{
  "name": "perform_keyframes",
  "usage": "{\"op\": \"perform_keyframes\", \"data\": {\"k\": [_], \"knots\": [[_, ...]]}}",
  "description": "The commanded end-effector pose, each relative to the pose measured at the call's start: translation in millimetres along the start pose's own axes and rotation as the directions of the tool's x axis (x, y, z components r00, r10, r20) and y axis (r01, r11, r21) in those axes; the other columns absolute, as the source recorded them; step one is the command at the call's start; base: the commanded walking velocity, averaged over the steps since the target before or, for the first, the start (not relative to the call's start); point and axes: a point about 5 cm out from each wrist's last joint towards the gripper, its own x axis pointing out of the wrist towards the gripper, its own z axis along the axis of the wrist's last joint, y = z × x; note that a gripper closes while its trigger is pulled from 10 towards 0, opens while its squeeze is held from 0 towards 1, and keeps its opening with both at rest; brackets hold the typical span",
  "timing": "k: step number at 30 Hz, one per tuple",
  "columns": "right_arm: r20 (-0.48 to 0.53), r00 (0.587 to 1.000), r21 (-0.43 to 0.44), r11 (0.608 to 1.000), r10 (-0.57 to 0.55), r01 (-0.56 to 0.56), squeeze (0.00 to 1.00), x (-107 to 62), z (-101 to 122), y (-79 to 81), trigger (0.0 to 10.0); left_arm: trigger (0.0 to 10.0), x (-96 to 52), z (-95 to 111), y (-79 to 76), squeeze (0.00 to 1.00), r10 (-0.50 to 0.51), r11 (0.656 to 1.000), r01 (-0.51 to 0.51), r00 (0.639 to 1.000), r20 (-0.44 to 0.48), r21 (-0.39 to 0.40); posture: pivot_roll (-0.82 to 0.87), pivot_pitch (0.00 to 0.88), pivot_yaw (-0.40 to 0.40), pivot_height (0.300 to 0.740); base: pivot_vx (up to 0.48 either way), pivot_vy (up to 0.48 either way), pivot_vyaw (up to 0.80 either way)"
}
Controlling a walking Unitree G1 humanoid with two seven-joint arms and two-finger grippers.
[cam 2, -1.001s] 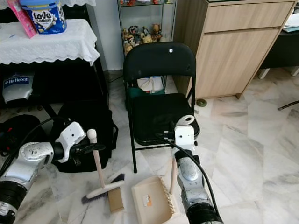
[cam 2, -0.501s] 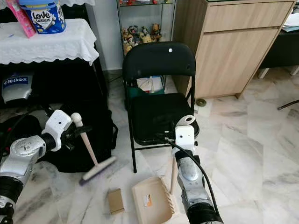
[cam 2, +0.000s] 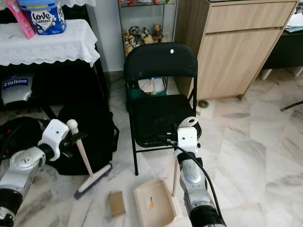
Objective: Sweep floor
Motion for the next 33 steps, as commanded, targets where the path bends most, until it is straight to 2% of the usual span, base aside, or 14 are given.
{"op": "perform_keyframes", "data": {"k": [1,2,4,9,14,20,25,28,33], "knots": [[0.015,1.000,0.003,1.000,-0.002,0.002,0.00,2.4,4,0.1,10.0,10.0,-6.9,-5,6.9,0.00,0.088,0.996,-0.088,0.996,0.000,-0.007,-0.08,0.072,0.006,0.740,0.000,0.000,0.00],[0.015,1.000,0.003,1.000,-0.002,0.002,0.00,2.4,4,0.1,10.0,10.0,-6.9,-5,6.9,0.00,0.088,0.996,-0.088,0.996,0.000,-0.007,-0.08,0.072,0.006,0.740,0.000,0.000,0.00],[0.013,1.000,-0.002,1.000,-0.007,0.007,0.00,1.7,3,0.3,10.0,10.0,-14.3,-14,6.7,0.00,0.139,0.986,-0.138,0.990,0.000,-0.090,-0.08,0.066,0.012,0.740,0.000,0.000,0.00],[0.016,1.000,-0.001,1.000,-0.013,0.013,0.00,0.6,3,-1.6,10.0,10.0,-28.0,-27,-0.3,0.00,0.135,0.983,-0.135,0.991,-0.006,-0.122,-0.09,0.052,0.010,0.740,0.000,0.000,0.00],[0.022,1.000,-0.002,1.000,-0.021,0.021,0.00,0.3,4,-4.7,10.0,10.0,-36.8,-25,1.4,0.00,0.180,0.977,-0.175,0.983,0.027,-0.123,-0.09,0.037,0.012,0.740,0.000,0.000,0.00],[0.030,0.998,0.028,0.999,-0.047,0.046,0.00,-0.7,4,-9.2,10.0,10.0,-53.8,-17,8.4,0.00,0.207,0.975,-0.199,0.976,0.072,-0.103,-0.08,0.022,0.005,0.740,0.000,0.000,0.00],[0.023,0.999,0.021,0.999,-0.037,0.037,0.00,-1.1,3,-8.0,10.0,10.0,-62.7,-13,21.2,0.00,0.171,0.985,-0.169,0.983,0.062,-0.026,-0.07,0.010,0.006,0.740,0.000,0.000,0.00],[0.025,0.999,0.023,0.999,-0.037,0.036,0.00,0.1,3,-7.3,10.0,10.0,-64.1,-8,33.0,0.00,0.195,0.980,-0.197,0.978,0.077,0.015,-0.07,0.007,0.006,0.740,0.000,0.000,0.00],[0.029,0.999,0.024,0.999,-0.038,0.037,0.00,1.1,5,-7.5,10.0,10.0,-58.5,5,33.3,0.00,0.193,0.980,-0.197,0.976,0.099,0.026,-0.07,0.012,0.005,0.740,0.000,0.000,0.00]]}}
